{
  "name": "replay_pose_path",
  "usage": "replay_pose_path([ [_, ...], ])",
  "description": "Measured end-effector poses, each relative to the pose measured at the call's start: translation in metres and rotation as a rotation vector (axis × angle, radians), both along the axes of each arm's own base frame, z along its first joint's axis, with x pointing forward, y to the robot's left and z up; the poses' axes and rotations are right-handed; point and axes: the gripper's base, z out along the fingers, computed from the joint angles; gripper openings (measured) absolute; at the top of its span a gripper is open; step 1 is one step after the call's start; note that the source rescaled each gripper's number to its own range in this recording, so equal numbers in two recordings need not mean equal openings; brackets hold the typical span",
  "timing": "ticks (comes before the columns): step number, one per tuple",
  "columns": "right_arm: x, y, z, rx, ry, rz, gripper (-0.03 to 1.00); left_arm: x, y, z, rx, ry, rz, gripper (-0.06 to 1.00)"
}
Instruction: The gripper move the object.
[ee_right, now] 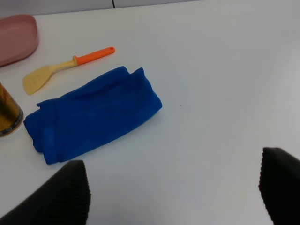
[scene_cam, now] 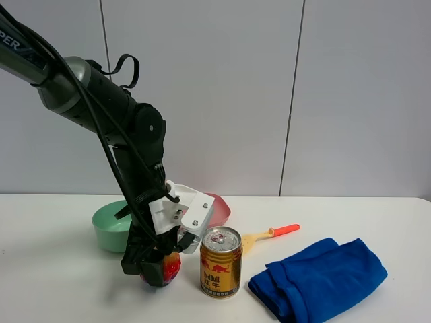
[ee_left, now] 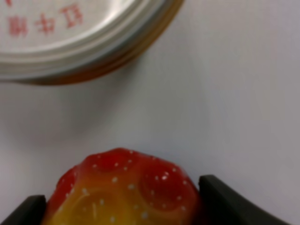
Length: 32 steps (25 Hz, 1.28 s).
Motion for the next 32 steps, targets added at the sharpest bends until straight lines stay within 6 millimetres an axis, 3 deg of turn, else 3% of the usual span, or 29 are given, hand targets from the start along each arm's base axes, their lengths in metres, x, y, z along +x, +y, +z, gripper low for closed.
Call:
replay_pose_path([
  [9,0.0,0.0,0.0,0.0,0.0,0.0,1.0,-0.004,0.002,0.002,0.023,0.035,-0.008,0.0],
  [13,0.0,0.0,0.0,0.0,0.0,0.0,1.0,-0.007,0.004,0.018,0.016,0.024,-0.011,0.0],
  [23,0.0,0.0,0.0,0.0,0.0,0.0,1.0,-0.016,0.01,0.08,-0.052,-0.081,-0.015,0.0],
  [27,0.0,0.0,0.0,0.0,0.0,0.0,1.0,-0.019,0.012,0.119,-0.125,-0.192,-0.006,0.0],
  [32,0.0,0.0,0.0,0.0,0.0,0.0,1.0,-0.008,0.0,0.17,-0.302,-0.311,0.101,0.0],
])
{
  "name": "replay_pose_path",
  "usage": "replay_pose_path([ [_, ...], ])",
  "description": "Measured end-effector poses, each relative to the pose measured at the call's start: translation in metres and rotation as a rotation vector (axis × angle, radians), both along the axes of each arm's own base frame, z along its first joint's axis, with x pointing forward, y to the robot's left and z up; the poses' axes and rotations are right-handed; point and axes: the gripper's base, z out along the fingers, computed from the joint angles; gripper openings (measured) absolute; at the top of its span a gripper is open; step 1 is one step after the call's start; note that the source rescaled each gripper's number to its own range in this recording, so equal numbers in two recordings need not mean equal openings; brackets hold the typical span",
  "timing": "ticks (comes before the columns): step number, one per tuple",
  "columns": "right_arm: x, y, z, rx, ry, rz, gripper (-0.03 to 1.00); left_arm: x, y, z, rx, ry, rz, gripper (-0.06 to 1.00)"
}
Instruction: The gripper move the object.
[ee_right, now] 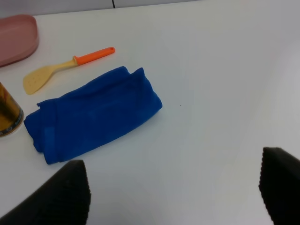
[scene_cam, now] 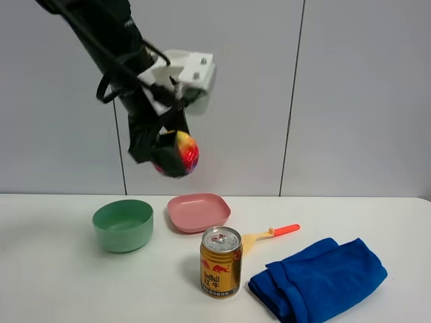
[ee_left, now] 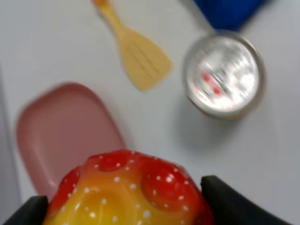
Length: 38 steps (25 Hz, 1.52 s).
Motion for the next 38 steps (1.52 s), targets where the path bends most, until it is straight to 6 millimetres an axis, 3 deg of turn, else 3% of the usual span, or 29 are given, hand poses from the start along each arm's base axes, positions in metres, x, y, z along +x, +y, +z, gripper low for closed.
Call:
replay_pose_path([
  [4,0.0,0.0,0.0,0.0,0.0,0.0,1.0,0.016,-0.013,0.023,-0.103,0.008,0.073,0.0],
  [8,0.0,0.0,0.0,0.0,0.0,0.0,1.0,0.032,-0.024,0.02,-0.125,0.109,0.151,0.0],
  [15,0.0,0.0,0.0,0.0,0.0,0.0,1.0,0.063,-0.031,-0.009,-0.218,0.285,0.424,0.0],
  [23,0.0,0.0,0.0,0.0,0.0,0.0,1.0,0.092,-0.024,-0.03,-0.384,0.293,0.65,0.0],
  [30,0.0,0.0,0.0,0.0,0.0,0.0,1.0,0.113,-0.01,-0.062,-0.372,0.313,0.729,0.0],
  [34,0.0,0.0,0.0,0.0,0.0,0.0,1.0,0.123,-0.01,-0.086,-0.341,0.327,0.735,0.0],
  [38,0.0,0.0,0.0,0.0,0.0,0.0,1.0,0.132,-0.014,-0.096,-0.338,0.326,0.729,0.0],
])
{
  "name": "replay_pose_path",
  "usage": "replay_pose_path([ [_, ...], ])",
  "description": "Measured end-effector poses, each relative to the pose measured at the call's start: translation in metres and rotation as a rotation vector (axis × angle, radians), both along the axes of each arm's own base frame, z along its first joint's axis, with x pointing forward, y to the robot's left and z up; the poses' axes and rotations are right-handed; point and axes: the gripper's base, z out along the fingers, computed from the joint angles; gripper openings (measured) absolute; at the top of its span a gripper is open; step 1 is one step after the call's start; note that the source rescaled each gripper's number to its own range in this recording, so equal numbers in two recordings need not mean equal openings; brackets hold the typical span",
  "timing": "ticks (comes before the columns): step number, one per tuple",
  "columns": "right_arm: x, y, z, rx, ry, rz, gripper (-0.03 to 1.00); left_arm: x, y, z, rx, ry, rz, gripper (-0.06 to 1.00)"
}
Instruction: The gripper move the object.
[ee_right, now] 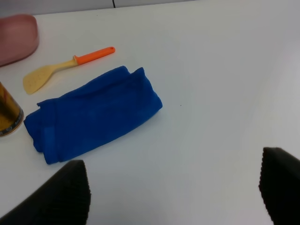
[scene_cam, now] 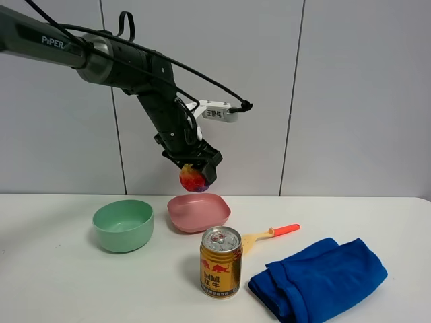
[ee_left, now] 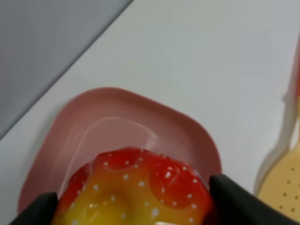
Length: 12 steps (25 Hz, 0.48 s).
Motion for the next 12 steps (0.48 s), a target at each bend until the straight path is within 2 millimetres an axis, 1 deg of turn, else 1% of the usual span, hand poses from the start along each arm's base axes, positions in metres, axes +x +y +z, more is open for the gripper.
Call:
replay_pose_path([
  [4,0.0,0.0,0.0,0.0,0.0,0.0,1.0,0.004,-0.001,-0.011,0.02,0.004,-0.014,0.0],
  [9,0.0,0.0,0.0,0.0,0.0,0.0,1.0,0.006,-0.001,-0.034,0.067,0.033,-0.047,0.0],
  [12,0.0,0.0,0.0,0.0,0.0,0.0,1.0,0.007,-0.001,-0.038,0.086,0.023,-0.062,0.0],
])
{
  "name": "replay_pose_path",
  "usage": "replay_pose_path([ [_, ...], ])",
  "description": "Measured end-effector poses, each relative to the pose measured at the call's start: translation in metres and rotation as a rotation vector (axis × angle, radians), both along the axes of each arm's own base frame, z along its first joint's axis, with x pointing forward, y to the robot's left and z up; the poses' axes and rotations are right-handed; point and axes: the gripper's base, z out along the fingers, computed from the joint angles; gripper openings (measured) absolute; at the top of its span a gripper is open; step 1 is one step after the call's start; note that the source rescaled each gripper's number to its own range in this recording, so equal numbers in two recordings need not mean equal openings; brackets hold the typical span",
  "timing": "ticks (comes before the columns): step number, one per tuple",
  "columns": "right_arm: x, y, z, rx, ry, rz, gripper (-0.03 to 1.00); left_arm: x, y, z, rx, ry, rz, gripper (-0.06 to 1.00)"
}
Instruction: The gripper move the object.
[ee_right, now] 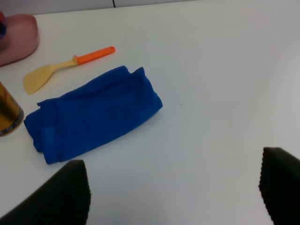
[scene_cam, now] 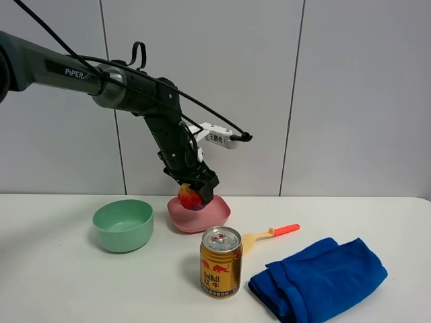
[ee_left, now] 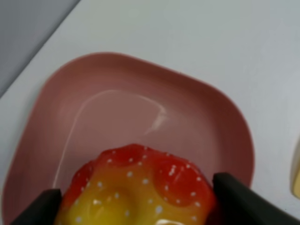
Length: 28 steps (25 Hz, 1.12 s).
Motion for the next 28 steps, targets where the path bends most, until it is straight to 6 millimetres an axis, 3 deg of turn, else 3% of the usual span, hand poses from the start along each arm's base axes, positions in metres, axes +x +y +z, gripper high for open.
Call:
replay_pose_path([
  [7,0.0,0.0,0.0,0.0,0.0,0.0,1.0,0.003,-0.001,0.002,0.012,-0.058,-0.046,0.0],
  [16,0.0,0.0,0.0,0.0,0.0,0.0,1.0,0.004,-0.001,-0.019,0.052,-0.045,-0.1,0.0],
  [28,0.0,0.0,0.0,0.0,0.0,0.0,1.0,0.005,-0.002,-0.025,0.065,-0.059,-0.126,0.0],
])
